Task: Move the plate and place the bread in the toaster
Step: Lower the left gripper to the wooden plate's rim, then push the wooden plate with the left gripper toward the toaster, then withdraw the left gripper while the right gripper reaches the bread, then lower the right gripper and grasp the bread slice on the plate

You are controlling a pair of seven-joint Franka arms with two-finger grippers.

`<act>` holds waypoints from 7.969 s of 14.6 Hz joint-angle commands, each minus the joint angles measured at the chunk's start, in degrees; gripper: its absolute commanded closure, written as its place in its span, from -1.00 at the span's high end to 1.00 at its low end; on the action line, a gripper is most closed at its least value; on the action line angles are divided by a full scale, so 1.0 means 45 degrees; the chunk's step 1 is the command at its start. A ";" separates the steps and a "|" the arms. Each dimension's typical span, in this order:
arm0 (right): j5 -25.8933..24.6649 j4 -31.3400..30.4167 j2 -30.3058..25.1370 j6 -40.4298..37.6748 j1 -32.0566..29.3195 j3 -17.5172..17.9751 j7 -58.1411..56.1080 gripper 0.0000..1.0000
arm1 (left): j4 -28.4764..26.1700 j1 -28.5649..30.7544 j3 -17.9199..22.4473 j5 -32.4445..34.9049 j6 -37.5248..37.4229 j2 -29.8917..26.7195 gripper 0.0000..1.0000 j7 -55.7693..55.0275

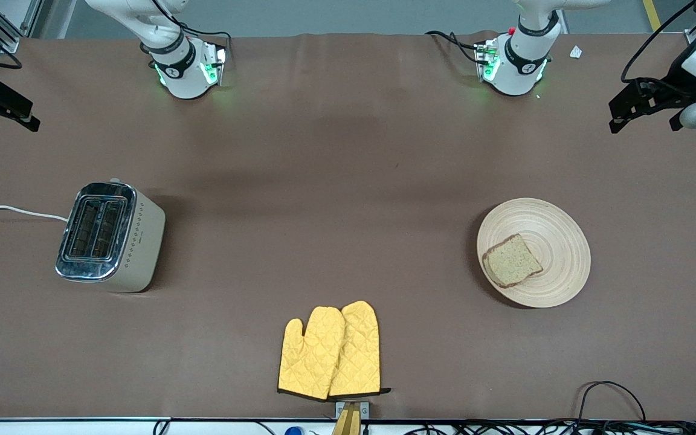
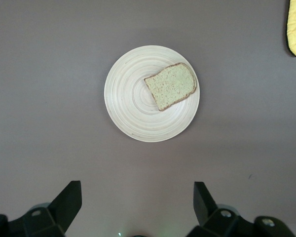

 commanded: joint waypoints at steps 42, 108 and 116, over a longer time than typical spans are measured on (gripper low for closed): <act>0.0073 -0.0030 -0.0121 -0.0045 0.0031 0.0033 0.0017 1.00 | 0.0469 0.6837 0.0348 -1.1306 0.2852 1.2197 -0.99 1.2887; -0.0099 -0.3935 0.6305 1.0109 0.5655 -0.0026 0.2966 0.99 | 0.0898 -0.0019 0.0053 0.0354 -0.0099 0.1454 1.00 -0.0161; -0.0571 -0.5088 0.6715 1.2572 0.5793 -0.0026 0.2966 0.78 | 0.0996 0.0079 0.0053 -0.0134 0.0469 0.1727 1.00 -0.0161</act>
